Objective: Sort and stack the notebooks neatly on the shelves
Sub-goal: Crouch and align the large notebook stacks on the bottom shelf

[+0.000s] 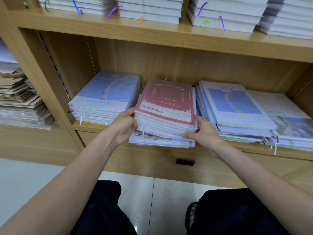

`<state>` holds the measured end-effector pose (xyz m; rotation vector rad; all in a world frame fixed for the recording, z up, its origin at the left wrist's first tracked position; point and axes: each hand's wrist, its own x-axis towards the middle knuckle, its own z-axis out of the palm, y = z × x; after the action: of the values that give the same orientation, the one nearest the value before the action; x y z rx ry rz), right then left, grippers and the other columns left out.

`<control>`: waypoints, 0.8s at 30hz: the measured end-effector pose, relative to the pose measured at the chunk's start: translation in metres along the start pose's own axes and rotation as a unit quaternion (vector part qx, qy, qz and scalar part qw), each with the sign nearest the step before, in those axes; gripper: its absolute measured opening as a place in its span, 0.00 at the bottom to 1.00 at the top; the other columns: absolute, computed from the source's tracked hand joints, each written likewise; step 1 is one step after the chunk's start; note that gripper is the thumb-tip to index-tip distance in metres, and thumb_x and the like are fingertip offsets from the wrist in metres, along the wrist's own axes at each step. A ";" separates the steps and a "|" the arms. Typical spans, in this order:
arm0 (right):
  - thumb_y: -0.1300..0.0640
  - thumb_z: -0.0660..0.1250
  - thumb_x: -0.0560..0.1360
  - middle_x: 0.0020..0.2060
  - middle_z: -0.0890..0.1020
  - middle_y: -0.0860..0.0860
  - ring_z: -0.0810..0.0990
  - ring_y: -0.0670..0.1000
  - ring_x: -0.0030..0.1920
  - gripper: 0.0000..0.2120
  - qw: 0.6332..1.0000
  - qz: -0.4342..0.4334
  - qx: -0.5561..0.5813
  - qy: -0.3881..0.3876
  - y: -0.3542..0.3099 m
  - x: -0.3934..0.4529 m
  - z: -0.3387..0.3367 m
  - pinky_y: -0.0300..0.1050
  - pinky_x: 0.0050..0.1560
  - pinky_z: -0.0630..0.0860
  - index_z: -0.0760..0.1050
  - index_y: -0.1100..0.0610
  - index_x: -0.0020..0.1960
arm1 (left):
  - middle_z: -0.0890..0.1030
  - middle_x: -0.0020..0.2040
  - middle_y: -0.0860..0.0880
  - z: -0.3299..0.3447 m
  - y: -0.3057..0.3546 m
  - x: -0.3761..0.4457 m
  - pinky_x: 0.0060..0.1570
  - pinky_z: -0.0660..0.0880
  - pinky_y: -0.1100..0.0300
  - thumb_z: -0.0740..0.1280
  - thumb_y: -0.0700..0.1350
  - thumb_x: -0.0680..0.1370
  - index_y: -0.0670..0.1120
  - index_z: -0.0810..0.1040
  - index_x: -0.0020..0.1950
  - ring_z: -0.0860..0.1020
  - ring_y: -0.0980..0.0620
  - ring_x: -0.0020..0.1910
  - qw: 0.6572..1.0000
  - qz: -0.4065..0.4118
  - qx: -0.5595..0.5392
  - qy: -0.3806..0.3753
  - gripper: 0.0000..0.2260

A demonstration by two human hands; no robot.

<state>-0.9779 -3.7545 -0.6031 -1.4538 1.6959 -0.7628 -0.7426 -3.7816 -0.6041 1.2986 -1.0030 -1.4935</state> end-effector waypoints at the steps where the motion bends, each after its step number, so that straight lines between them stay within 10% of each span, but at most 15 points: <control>1: 0.61 0.74 0.70 0.72 0.65 0.51 0.64 0.53 0.71 0.42 1.000 -0.004 0.005 0.007 0.000 0.000 -0.003 0.48 0.69 0.65 0.54 0.55 0.76 | 0.76 0.62 0.41 0.000 0.002 -0.001 0.58 0.67 0.56 0.47 0.19 0.68 0.39 0.71 0.66 0.73 0.43 0.61 1.000 0.015 0.011 -0.008 0.32; 8: 0.57 0.75 0.69 0.70 0.68 0.50 0.70 0.52 0.66 0.43 0.994 -0.043 -0.104 -0.009 -0.001 -0.012 -0.003 0.39 0.59 0.66 0.54 0.55 0.76 | 0.83 0.42 0.59 -0.021 -0.017 -0.020 0.51 0.70 0.65 0.51 0.21 0.74 0.52 0.75 0.49 0.78 0.58 0.47 0.986 0.088 0.138 -0.042 0.27; 14: 0.55 0.77 0.66 0.77 0.51 0.51 0.53 0.53 0.75 0.60 0.969 -0.042 -0.228 -0.089 0.007 -0.013 0.017 0.50 0.73 0.47 0.30 0.53 0.75 | 0.62 0.63 0.63 -0.041 -0.035 -0.031 0.54 0.58 0.83 0.68 0.30 0.72 0.53 0.51 0.72 0.61 0.62 0.63 0.907 0.109 0.385 -0.133 0.38; 18: 0.56 0.77 0.66 0.74 0.62 0.53 0.65 0.57 0.70 0.60 0.973 -0.038 -0.211 -0.079 0.008 -0.012 0.015 0.50 0.70 0.61 0.32 0.49 0.75 | 0.70 0.67 0.51 -0.049 -0.038 -0.016 0.69 0.64 0.53 0.73 0.33 0.69 0.44 0.60 0.73 0.69 0.48 0.68 0.904 0.088 0.405 -0.106 0.37; 24: 0.57 0.77 0.66 0.67 0.71 0.57 0.71 0.58 0.63 0.57 0.974 -0.034 -0.216 -0.065 0.012 -0.005 0.007 0.46 0.60 0.69 0.37 0.48 0.76 | 0.67 0.62 0.55 -0.037 -0.031 -0.004 0.63 0.60 0.68 0.72 0.32 0.70 0.41 0.62 0.72 0.66 0.56 0.66 0.907 0.064 0.401 -0.114 0.33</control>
<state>-0.9779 -3.7470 -0.6159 -1.8193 1.7885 -0.3323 -0.7095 -3.7702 -0.6371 1.5744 -1.9509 -1.1708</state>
